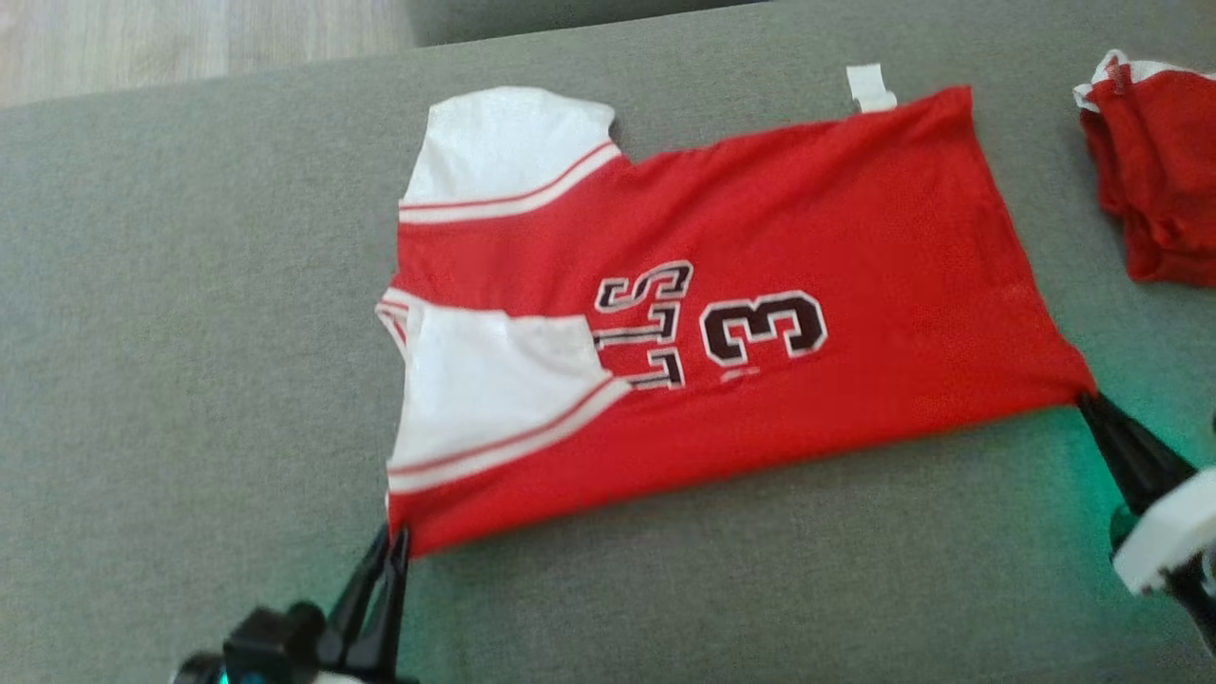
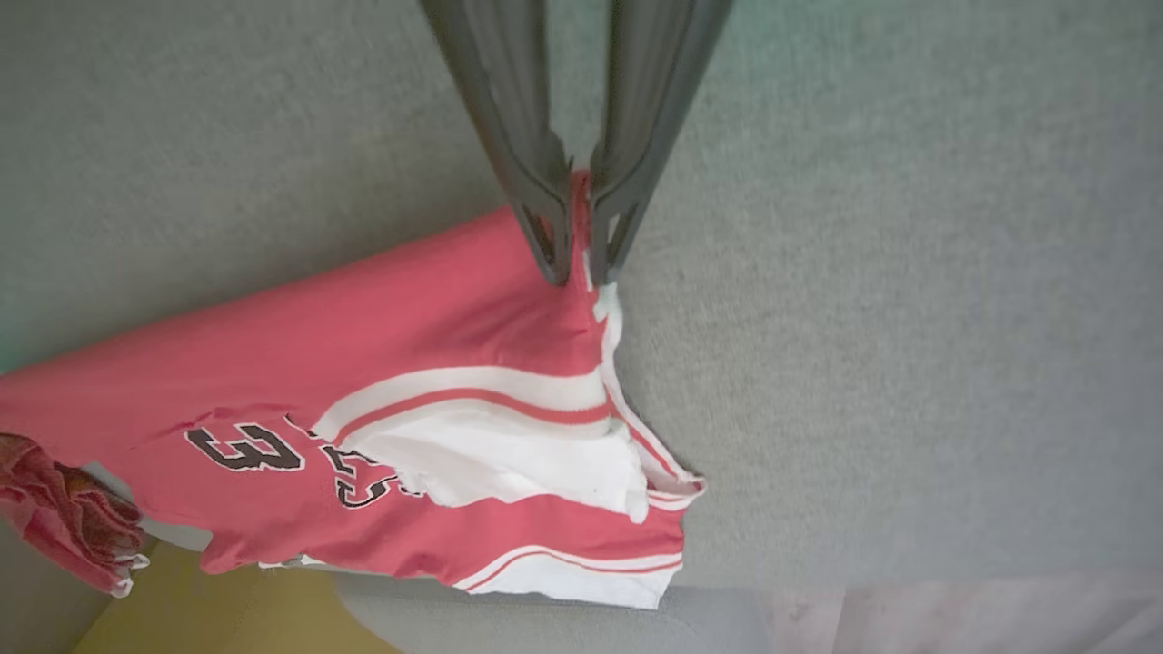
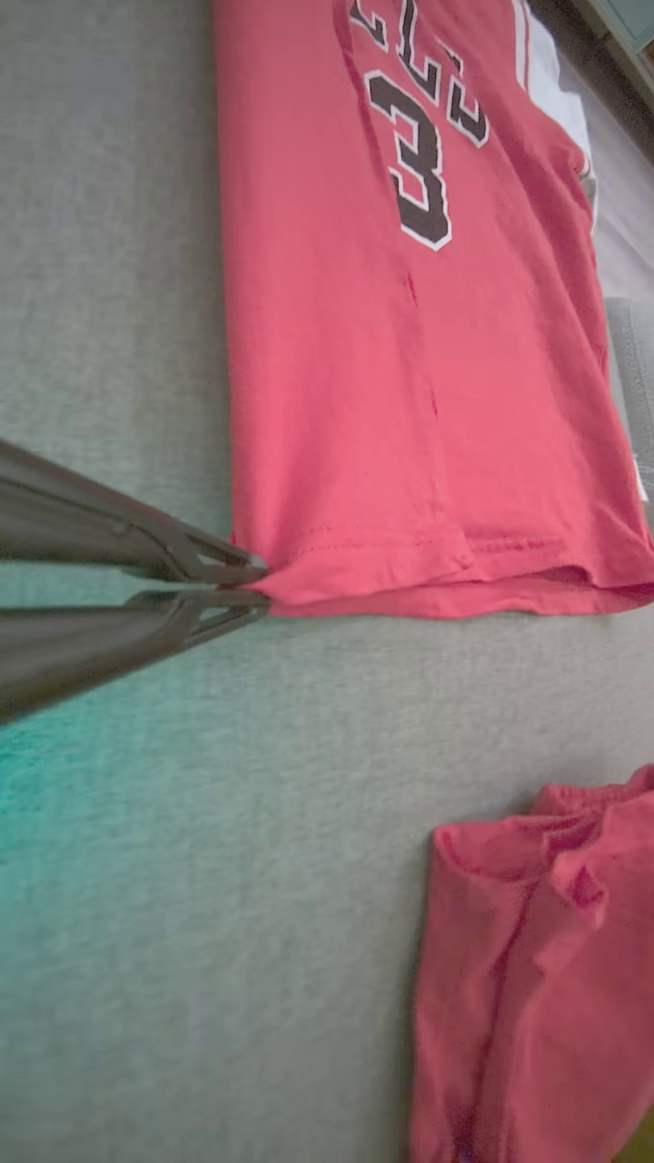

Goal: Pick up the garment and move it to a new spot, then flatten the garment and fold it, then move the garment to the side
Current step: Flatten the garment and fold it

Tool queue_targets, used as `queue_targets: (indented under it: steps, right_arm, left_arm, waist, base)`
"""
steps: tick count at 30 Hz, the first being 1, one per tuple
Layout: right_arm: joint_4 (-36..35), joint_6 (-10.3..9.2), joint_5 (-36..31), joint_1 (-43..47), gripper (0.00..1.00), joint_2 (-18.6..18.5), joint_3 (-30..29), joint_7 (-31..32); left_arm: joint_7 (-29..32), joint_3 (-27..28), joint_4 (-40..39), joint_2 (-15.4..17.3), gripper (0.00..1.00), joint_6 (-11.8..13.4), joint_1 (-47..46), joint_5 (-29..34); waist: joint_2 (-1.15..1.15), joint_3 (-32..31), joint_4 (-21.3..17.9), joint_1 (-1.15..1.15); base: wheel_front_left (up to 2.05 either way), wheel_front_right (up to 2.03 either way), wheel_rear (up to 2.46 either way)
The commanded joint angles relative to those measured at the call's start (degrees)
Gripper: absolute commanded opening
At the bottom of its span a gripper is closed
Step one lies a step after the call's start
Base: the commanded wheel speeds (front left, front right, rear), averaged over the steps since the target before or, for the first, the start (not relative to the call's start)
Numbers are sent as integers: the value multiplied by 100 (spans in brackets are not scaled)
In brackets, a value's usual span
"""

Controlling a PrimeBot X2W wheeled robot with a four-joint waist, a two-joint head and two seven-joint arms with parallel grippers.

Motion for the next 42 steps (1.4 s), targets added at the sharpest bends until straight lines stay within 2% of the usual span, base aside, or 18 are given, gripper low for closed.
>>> queue_targets:
  steps: [1,8,9,10,11,12,13,14,18,23,28,34,38,42]
  right_arm:
    - [-103,-4,-76,305,0,-359,-189,-77]
    - [-357,-4,-219,828,0,-433,-470,-78]
    - [-370,-4,-213,883,7,-423,-490,-78]
    - [-366,-4,-209,922,24,-410,-513,-78]
    - [-350,-4,-207,944,73,-390,-549,-78]
    - [-323,-4,-205,946,100,-356,-617,-78]
    - [-305,-4,-229,933,100,-317,-698,-78]
    - [-295,-4,-273,913,100,-278,-789,-78]
    - [-251,-4,-679,763,100,-83,-1292,-78]
    - [-396,-4,-1152,644,100,171,-1644,-78]
    - [-685,-4,-1444,473,100,333,-1747,-78]
    - [-991,-4,-1595,219,100,441,-1794,-78]
    - [-1078,-4,-1635,43,100,480,-1788,-79]
    - [-1099,-4,-1648,-114,100,553,-1755,-79]
  left_arm:
    - [-115,189,-173,174,0,42,65,-66]
    - [-140,95,-185,159,0,8,251,-123]
    - [-133,80,-171,153,0,-10,232,-124]
    - [-123,65,-149,141,0,-28,204,-125]
    - [-105,47,-117,130,0,-49,170,-127]
    - [-61,17,-69,134,9,-71,127,-113]
    - [-35,-7,-24,137,60,-84,65,-79]
    - [-24,-11,13,131,100,-82,-11,-45]
    - [75,68,-38,218,100,-113,-514,109]
    - [516,285,-420,547,100,-227,-1547,351]
    - [1303,501,-405,712,100,-812,-2952,58]
    - [2484,505,598,720,100,-1604,-4487,-507]
    - [3106,494,1357,692,100,-1876,-5252,-721]
    - [3570,444,1931,685,100,-1978,-5697,-810]
  waist:
    - [0,-12,-21,1]
    - [0,7,32,1]
    - [0,12,38,1]
    - [0,16,46,1]
    - [0,19,51,1]
    - [0,21,52,1]
    - [0,22,52,1]
    - [0,22,46,1]
    - [0,19,-67,1]
    - [0,196,-221,1]
    - [0,542,-444,1]
    - [0,1041,-742,1]
    - [0,1308,-927,1]
    - [0,1504,-1099,1]
  base:
    - [0,0,0]
    - [0,0,0]
    - [0,0,0]
    - [0,0,0]
    - [0,0,0]
    - [0,0,0]
    - [0,0,0]
    - [0,0,0]
    - [0,0,0]
    - [0,0,0]
    - [0,0,0]
    - [0,0,0]
    - [0,0,0]
    - [0,0,0]
